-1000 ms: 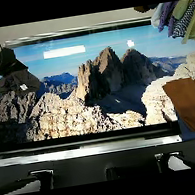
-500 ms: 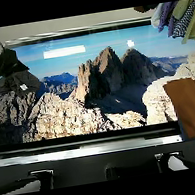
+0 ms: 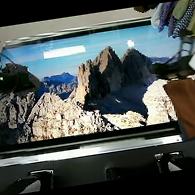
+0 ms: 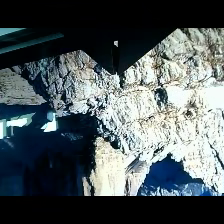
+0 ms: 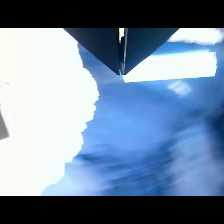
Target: Fold the clothes and pants, and hang the long-sleeved shirts on hangers.
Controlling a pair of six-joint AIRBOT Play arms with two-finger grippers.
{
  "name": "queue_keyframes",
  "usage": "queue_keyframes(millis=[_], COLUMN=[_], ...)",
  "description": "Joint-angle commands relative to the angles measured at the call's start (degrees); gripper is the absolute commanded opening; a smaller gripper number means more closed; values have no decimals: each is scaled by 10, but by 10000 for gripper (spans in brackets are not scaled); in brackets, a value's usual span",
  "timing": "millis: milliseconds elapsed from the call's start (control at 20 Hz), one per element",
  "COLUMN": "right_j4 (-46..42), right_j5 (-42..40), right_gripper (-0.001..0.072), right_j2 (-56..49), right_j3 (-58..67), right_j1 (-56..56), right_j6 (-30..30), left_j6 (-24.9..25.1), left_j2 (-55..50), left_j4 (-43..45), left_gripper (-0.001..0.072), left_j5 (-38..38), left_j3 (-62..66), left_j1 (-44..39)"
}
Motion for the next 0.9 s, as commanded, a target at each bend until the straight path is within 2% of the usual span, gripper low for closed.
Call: queue_keyframes(millis=[0, 850], right_j4=[-16, -20], right_j5=[-14, -8], right_gripper=[30, 32], right_j2=[2, 2], right_j3=[3, 3], right_j1=[139, 158], right_j6=[-20, -20], left_j6=[12, 2], left_j2=[54, 55], left_j4=[33, 32], left_gripper=[22, 24], left_j5=[44, 36], left_j3=[-79, -80], left_j1=[-2, -4])
